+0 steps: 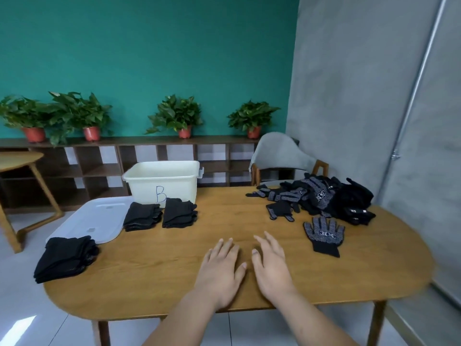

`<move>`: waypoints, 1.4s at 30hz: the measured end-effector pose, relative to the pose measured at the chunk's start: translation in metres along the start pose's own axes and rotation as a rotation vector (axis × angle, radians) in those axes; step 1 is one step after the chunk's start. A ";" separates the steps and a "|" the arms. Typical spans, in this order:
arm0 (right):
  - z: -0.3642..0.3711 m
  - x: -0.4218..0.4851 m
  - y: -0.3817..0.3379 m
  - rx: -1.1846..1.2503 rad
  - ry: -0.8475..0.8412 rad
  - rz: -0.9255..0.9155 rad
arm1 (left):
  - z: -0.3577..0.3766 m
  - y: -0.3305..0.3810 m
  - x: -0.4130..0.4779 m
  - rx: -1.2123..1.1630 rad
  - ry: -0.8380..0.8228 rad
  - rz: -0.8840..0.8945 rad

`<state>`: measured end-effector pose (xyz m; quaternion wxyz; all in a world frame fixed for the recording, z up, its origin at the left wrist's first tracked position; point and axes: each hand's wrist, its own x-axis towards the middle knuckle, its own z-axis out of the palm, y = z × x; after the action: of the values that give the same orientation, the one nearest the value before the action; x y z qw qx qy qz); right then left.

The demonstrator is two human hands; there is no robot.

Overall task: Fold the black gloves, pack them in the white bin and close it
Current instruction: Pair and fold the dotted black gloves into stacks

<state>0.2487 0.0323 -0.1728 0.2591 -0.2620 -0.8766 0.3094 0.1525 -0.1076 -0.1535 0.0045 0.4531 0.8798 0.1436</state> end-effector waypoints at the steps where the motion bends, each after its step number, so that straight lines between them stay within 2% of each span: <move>1: -0.003 0.002 0.004 -0.016 0.006 -0.008 | 0.001 0.004 0.003 0.004 -0.001 0.012; 3: -0.012 0.006 0.014 -0.082 0.018 -0.029 | 0.002 0.009 0.008 0.010 -0.002 0.026; 7: -0.045 0.015 0.049 -0.556 0.017 -0.125 | 0.005 0.017 0.021 -0.033 0.005 0.010; 10: -0.068 0.020 0.071 -0.691 0.053 0.035 | 0.007 0.022 0.031 -0.034 0.023 0.024; 13: -0.070 0.023 0.081 -0.649 0.046 0.255 | 0.017 0.021 0.034 -0.033 0.047 0.030; 15: -0.067 0.024 0.081 -0.652 0.014 0.282 | 0.025 0.021 0.033 -0.039 0.074 0.014; 18: -0.064 0.024 0.079 -0.736 0.059 0.117 | 0.030 0.023 0.033 -0.024 0.111 0.040; 22: -0.051 0.020 0.082 -0.642 0.117 -0.242 | 0.031 0.025 0.034 -0.027 0.123 0.065; 27: -0.042 0.016 0.056 -0.429 -0.011 -0.377 | 0.031 0.023 0.033 -0.052 0.172 0.130; 30: -0.037 0.018 0.044 -0.223 -0.115 -0.368 | 0.030 0.021 0.030 -0.088 0.181 0.148; 33: -0.034 0.031 0.049 -0.072 -0.055 -0.334 | 0.027 0.022 0.029 -0.077 0.172 0.104; 35: -0.035 0.045 0.059 -0.104 0.071 -0.291 | 0.027 0.023 0.030 -0.052 0.169 0.053; 37: -0.039 0.058 0.069 -0.236 0.129 -0.223 | 0.029 0.023 0.032 -0.011 0.152 0.015; 42: -0.041 0.088 0.077 -0.526 -0.013 -0.068 | 0.031 0.025 0.034 0.028 0.110 -0.040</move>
<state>0.2327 0.1550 -0.1715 0.1865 -0.2889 -0.9368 0.0637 0.1568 -0.0589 -0.1727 -0.0473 0.4270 0.8895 0.1557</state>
